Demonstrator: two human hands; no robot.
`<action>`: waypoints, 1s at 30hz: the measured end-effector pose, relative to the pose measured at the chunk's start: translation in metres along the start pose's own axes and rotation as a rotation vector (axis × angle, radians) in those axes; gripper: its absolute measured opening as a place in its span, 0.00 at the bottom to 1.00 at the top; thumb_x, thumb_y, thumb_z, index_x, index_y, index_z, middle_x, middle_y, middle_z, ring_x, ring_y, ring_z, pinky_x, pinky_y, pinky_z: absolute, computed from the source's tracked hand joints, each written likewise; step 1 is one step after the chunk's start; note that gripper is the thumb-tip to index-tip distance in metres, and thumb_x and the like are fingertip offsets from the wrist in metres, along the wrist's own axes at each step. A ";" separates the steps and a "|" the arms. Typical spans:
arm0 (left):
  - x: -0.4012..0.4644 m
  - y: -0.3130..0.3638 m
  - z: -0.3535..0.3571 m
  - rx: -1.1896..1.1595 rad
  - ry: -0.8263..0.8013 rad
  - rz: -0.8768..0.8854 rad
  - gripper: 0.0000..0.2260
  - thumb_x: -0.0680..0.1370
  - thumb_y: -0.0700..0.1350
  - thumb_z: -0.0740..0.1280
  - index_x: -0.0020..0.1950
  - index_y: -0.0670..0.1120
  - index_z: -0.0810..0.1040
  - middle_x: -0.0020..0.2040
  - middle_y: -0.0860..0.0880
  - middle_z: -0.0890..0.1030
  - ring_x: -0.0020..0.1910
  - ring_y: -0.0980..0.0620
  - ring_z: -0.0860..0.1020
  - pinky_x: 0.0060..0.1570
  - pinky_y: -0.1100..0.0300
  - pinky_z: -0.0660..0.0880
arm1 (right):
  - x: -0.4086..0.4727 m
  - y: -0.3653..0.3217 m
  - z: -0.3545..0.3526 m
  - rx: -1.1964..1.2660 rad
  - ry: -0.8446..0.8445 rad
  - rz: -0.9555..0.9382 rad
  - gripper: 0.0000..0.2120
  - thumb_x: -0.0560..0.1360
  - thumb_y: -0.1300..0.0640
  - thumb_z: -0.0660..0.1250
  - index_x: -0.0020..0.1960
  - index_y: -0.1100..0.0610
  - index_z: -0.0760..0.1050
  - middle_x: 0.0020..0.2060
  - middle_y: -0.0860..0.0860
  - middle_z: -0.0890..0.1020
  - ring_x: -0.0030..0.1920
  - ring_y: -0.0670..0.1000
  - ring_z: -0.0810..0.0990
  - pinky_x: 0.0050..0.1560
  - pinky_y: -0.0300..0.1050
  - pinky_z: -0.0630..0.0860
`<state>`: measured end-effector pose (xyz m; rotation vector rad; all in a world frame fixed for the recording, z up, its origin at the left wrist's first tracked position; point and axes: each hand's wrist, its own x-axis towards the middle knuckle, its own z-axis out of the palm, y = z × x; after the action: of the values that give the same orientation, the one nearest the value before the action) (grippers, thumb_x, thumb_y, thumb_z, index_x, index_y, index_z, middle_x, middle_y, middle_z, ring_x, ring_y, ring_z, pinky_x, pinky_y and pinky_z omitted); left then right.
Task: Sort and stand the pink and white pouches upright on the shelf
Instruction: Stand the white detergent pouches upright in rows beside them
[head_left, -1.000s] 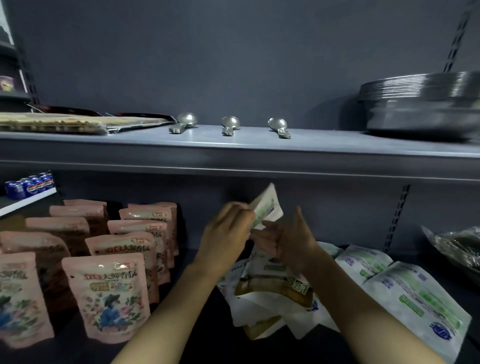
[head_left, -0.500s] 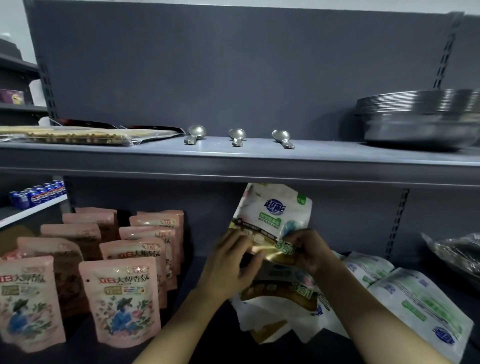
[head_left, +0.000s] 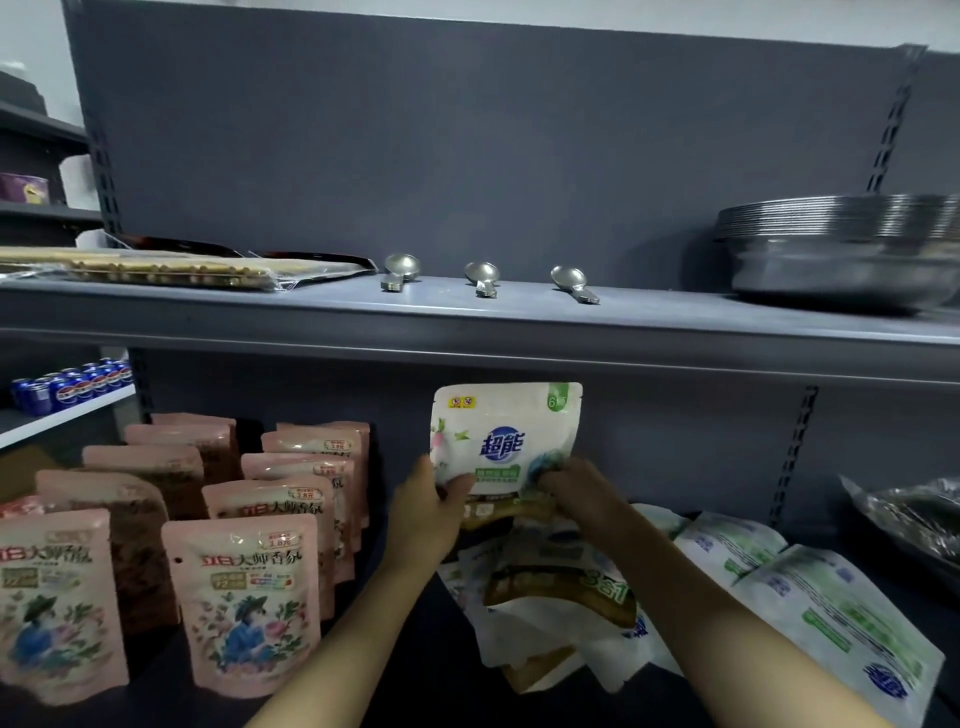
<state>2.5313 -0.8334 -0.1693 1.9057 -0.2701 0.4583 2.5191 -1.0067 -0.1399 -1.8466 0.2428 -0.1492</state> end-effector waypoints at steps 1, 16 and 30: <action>0.005 0.002 -0.001 0.051 0.038 -0.014 0.16 0.76 0.46 0.67 0.60 0.40 0.72 0.52 0.44 0.81 0.51 0.45 0.80 0.48 0.50 0.78 | 0.002 -0.003 0.003 -0.068 0.001 -0.033 0.13 0.73 0.65 0.62 0.56 0.65 0.78 0.51 0.61 0.82 0.52 0.59 0.81 0.55 0.55 0.79; 0.036 -0.026 0.007 0.301 0.210 -0.184 0.14 0.76 0.46 0.65 0.56 0.37 0.72 0.54 0.39 0.80 0.53 0.40 0.78 0.46 0.54 0.72 | 0.036 0.005 0.040 -0.327 0.121 0.003 0.23 0.74 0.52 0.67 0.65 0.62 0.69 0.61 0.60 0.77 0.60 0.59 0.77 0.46 0.41 0.69; 0.037 -0.062 0.025 0.102 -0.167 -0.350 0.10 0.80 0.41 0.56 0.61 0.41 0.66 0.60 0.41 0.75 0.57 0.44 0.75 0.51 0.56 0.71 | 0.042 0.032 0.051 -0.544 0.058 0.013 0.15 0.80 0.59 0.56 0.63 0.64 0.73 0.60 0.60 0.78 0.61 0.59 0.76 0.58 0.46 0.72</action>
<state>2.5936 -0.8321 -0.2137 2.0420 -0.0183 0.0791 2.5686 -0.9777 -0.1860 -2.3818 0.3612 -0.1364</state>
